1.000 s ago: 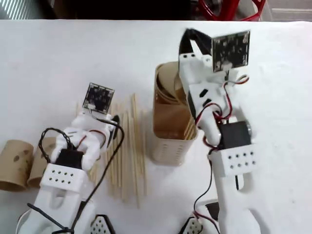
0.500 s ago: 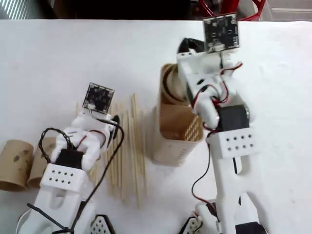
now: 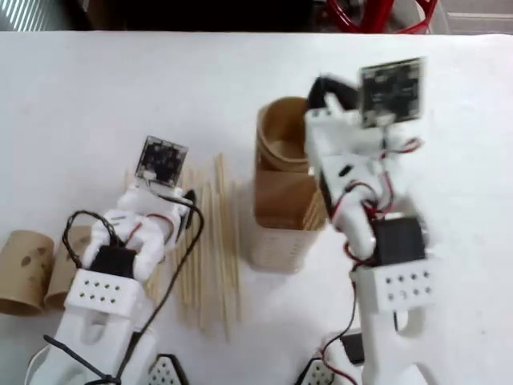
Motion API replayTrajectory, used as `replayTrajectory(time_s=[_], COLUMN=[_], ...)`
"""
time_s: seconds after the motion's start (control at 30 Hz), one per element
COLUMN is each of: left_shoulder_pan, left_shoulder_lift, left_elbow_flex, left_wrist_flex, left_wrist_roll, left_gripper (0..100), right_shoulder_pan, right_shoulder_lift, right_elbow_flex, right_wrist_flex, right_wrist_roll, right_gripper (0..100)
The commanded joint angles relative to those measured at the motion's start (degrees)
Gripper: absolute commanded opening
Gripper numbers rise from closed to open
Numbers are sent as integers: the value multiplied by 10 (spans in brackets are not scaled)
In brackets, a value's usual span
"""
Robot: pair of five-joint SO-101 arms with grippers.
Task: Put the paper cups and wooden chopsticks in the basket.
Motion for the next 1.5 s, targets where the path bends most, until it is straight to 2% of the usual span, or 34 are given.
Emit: replayTrajectory(time_s=[0.0, 0.17, 0.3, 0.4, 0.47, 0.7, 0.8, 0.93, 1.07, 1.23, 1.33, 1.47], left_shoulder_pan=[1, 1, 1, 0, 0, 0, 0, -5, -57, -77, -78, -78], left_shoulder_lift=[2, 2, 2, 2, -1, 1, 0, -1, -2, -2, -2, -2], left_elbow_flex=[-3, -3, -3, 0, 6, 6, 6, 6, 2, 7, 7, 7], left_wrist_flex=[-1, -1, 0, -1, -9, -17, -17, -14, -18, -46, -46, -46], left_wrist_roll=[-4, -4, -4, -4, -4, -4, -4, -4, -2, -2, -3, -3], left_gripper=[155, 155, 155, 155, 155, 155, 155, 155, 155, 155, 155, 155], right_shoulder_pan=[-16, -7, 26, 73, 93, 100, 121, 196, 271, 282, 283, 283], right_shoulder_lift=[-13, -15, -35, -102, -168, -394, -486, -595, -564, -586, -582, -582], right_elbow_flex=[118, 260, 272, 253, 235, 247, 316, 424, 498, 606, 661, 659], right_wrist_flex=[-73, -185, -184, -168, -110, 217, 278, 262, 200, 136, 137, 182], right_wrist_roll=[2, 2, 2, 2, 2, 3, 3, 3, 3, 2, 2, 2], right_gripper=[19, 19, 21, 19, 19, 20, 21, 21, 21, 21, 21, 21])
